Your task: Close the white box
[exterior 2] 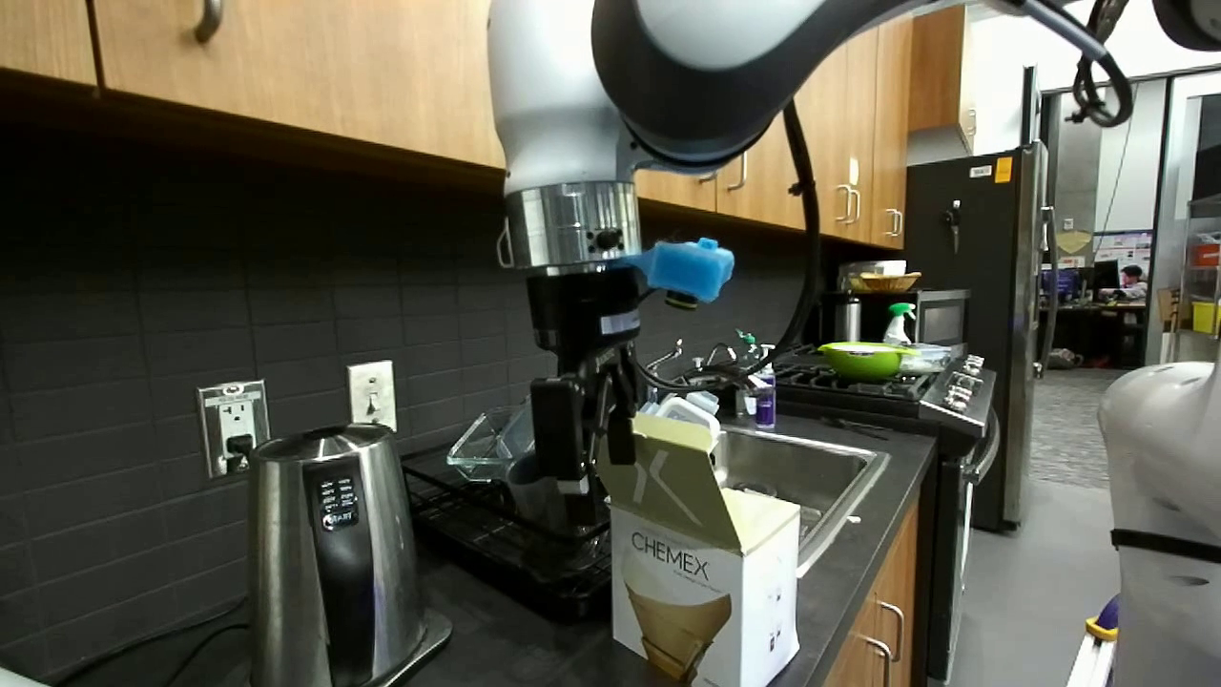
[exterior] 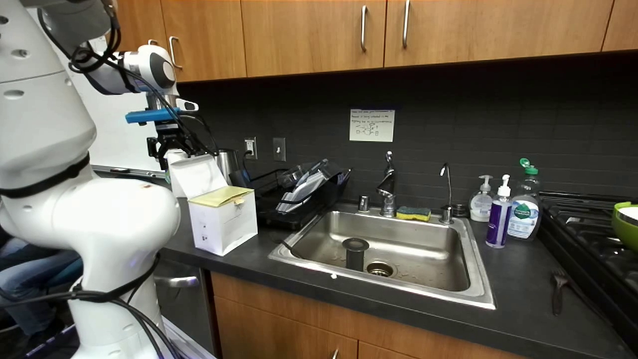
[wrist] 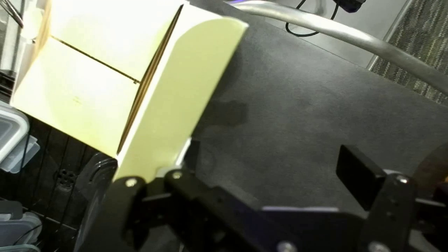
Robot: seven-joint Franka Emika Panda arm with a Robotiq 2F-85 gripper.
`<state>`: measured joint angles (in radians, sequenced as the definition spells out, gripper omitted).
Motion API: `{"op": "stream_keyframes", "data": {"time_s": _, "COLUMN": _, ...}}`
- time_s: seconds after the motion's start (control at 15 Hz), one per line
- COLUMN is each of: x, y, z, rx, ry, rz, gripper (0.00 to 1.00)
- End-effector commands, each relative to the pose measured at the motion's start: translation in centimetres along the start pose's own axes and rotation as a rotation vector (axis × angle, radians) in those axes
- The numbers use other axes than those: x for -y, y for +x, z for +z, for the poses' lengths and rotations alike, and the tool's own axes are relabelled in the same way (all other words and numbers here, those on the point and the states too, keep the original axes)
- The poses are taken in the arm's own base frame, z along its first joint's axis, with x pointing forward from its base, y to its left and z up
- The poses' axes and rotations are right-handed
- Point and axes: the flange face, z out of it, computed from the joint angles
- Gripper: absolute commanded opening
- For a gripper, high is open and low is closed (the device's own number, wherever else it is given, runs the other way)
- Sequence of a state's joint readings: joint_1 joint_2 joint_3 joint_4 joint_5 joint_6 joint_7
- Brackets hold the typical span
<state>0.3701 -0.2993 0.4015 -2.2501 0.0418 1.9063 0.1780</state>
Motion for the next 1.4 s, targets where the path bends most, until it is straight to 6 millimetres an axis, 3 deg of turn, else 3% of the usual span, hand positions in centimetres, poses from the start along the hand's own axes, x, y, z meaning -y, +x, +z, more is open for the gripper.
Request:
{"op": "stream_keyframes", "data": {"time_s": 0.0, "x": -1.2, "y": -0.8, "z": -0.5, "rx": -0.003, "ry": -0.023, "rz": 0.010, "gripper": 1.00}}
{"op": "stream_keyframes", "data": {"time_s": 0.73, "x": -4.0, "y": -3.2, "z": -1.6, "rx": 0.006, "ry": -0.053, "rz": 0.078, "gripper": 1.00}}
{"op": "stream_keyframes", "data": {"time_s": 1.33, "x": -6.4, "y": -4.9, "z": -0.3, "rx": 0.035, "ry": -0.054, "rz": 0.136, "gripper": 1.00}}
